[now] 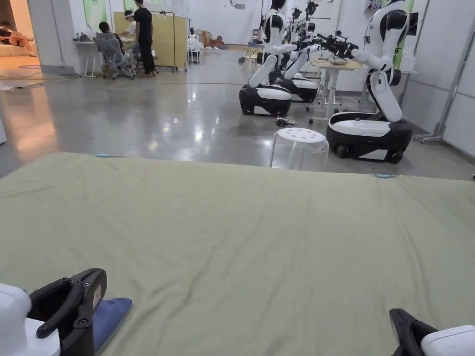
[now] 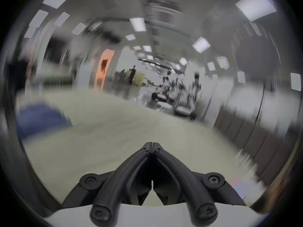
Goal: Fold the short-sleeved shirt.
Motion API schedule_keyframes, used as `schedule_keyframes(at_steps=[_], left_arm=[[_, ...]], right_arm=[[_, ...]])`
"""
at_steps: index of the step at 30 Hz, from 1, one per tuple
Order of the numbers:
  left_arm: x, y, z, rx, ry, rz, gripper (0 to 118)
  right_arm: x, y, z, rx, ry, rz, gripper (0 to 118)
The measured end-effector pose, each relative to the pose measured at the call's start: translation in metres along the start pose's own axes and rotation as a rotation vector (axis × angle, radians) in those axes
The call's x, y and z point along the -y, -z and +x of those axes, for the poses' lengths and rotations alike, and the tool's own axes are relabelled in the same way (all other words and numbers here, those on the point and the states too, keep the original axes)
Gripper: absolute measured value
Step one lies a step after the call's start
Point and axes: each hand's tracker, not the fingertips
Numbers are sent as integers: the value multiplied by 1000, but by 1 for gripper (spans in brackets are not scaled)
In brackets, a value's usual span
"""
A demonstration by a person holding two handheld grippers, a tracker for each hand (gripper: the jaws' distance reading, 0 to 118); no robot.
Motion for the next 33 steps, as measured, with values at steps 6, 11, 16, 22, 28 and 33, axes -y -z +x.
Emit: schedule_keyframes(at_steps=[6, 11, 16, 22, 28, 33], left_arm=[[9, 5, 11, -1, 75, -19, 3], [6, 1, 16, -4, 80, -3, 3], [3, -16, 6, -79, 84, 13, 3], [0, -48, -16, -181, 96, 20, 3], [-2, -77, -32, -283, 122, 15, 3], [0, -93, -50, -347, 106, -1, 3]], right_arm=[[7, 0, -9, -5, 101, 24, 0], [1, -1, -15, -11, 61, 40, 0], [-3, 6, -27, -56, 74, 48, 0], [-13, 21, -65, -168, 65, 62, 0], [-18, 31, -105, -273, 65, 67, 0], [-22, 25, -136, -336, 34, 56, 0]])
